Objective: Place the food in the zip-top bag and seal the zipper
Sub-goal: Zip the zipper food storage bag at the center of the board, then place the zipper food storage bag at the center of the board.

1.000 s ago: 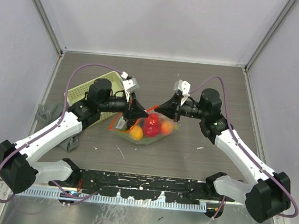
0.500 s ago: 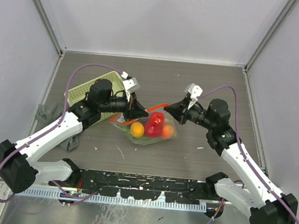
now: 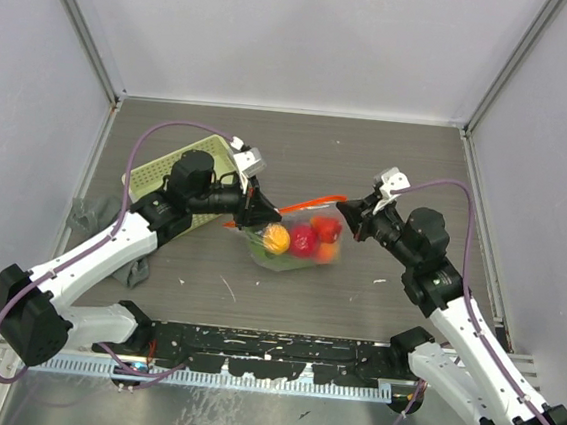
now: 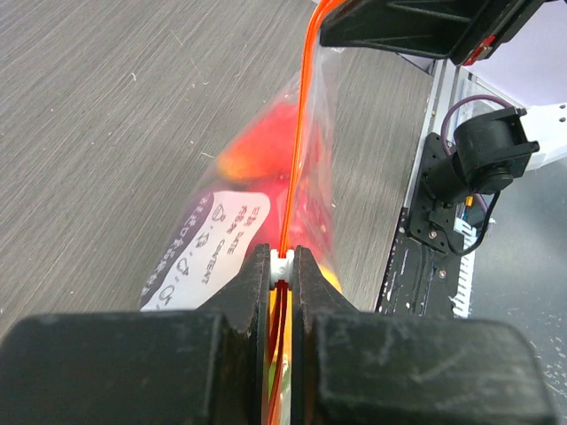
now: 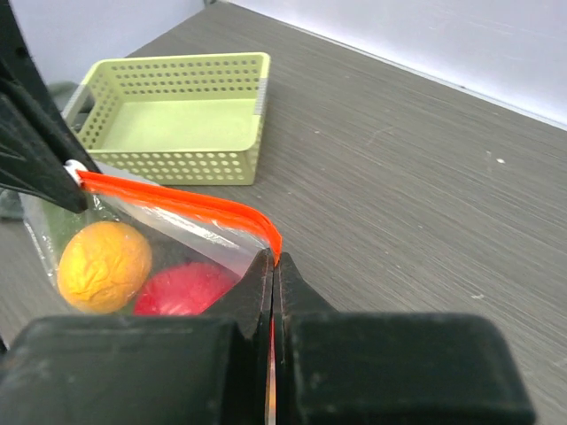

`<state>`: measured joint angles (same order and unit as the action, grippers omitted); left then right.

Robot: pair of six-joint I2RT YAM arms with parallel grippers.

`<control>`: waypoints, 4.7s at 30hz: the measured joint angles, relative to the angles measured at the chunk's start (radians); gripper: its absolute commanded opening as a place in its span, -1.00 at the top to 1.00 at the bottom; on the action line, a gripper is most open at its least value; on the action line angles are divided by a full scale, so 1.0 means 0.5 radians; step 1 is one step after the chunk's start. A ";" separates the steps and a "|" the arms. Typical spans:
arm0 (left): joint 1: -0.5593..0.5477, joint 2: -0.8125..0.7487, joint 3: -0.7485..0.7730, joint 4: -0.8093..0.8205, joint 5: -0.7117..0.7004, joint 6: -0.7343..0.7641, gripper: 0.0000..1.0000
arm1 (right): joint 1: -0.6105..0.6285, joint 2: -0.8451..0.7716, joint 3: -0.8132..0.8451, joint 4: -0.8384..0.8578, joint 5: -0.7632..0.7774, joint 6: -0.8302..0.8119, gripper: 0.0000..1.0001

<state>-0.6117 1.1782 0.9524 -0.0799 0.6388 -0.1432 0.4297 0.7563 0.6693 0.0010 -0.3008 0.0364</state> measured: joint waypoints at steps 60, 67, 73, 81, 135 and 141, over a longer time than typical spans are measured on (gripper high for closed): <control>-0.308 0.314 0.755 -1.065 -0.188 0.468 1.00 | 0.201 0.748 0.806 -1.028 -0.900 -1.115 0.85; -0.327 0.314 0.899 -1.300 -0.357 0.471 1.00 | 0.237 0.705 0.803 -1.048 -0.855 -1.122 0.99; -0.335 0.296 1.006 -1.489 -0.499 0.475 1.00 | 0.238 0.566 0.741 -1.041 -0.722 -1.089 0.99; -0.335 0.184 1.009 -1.653 -0.700 0.483 1.00 | 0.240 0.523 0.686 -1.026 -0.475 -0.971 0.99; 0.282 -0.974 0.317 -1.106 -1.897 -0.111 -0.96 | 0.681 0.903 0.191 -0.200 0.456 -0.929 0.81; 0.282 -1.353 0.140 -1.107 -1.920 -0.140 -0.96 | 0.826 0.868 0.082 -0.198 0.445 -0.681 0.40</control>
<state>-0.4709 0.5014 1.0225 -0.6334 -0.3210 -0.2131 0.8425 1.1904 0.7105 -0.0978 -0.0784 -0.3038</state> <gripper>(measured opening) 0.983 0.201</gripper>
